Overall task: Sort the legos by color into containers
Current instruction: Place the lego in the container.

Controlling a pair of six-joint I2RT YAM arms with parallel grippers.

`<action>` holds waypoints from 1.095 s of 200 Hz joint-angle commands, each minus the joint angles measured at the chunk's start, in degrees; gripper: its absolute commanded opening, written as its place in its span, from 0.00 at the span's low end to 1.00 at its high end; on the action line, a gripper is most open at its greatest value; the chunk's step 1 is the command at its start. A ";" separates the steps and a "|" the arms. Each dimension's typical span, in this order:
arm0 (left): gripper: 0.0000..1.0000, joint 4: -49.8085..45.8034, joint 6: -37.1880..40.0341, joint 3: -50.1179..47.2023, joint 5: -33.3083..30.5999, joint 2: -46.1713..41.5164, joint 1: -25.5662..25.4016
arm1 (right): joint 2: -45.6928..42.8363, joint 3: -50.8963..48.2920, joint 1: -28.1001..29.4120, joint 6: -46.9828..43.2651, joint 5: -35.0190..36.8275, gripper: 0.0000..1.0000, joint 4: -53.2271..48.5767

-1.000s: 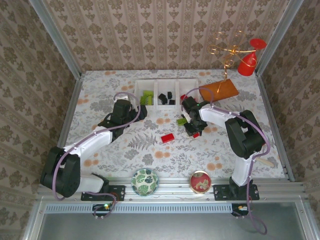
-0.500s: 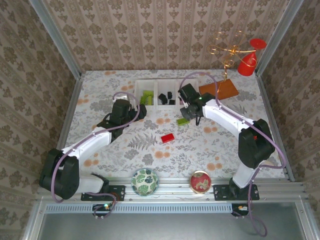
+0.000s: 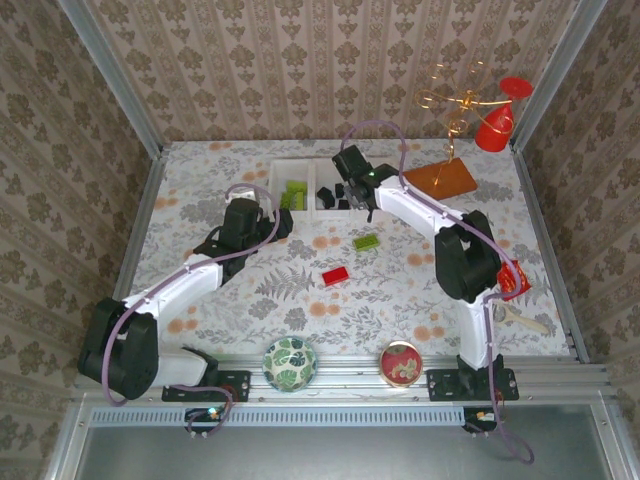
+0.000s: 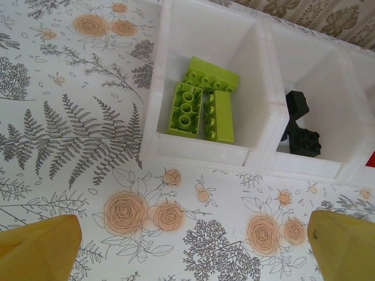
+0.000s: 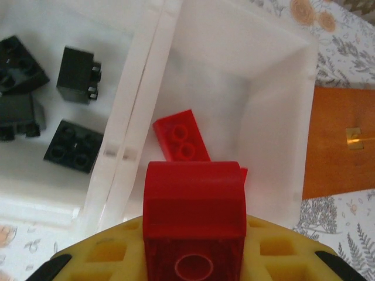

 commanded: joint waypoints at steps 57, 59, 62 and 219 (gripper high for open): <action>1.00 -0.77 2.35 -0.31 1.04 -1.79 0.57 | 5.32 3.78 -3.43 3.41 2.62 0.23 1.24; 1.00 -0.75 2.34 -0.26 1.11 -1.79 0.53 | 5.49 3.75 -3.47 3.46 2.61 0.24 1.31; 1.00 -0.76 2.34 -0.24 1.13 -1.79 0.54 | 5.63 3.74 -3.56 3.47 2.60 0.24 1.37; 1.00 -2.22 8.06 3.57 5.21 2.99 -1.42 | 9.77 5.52 -4.70 2.94 6.56 0.46 3.53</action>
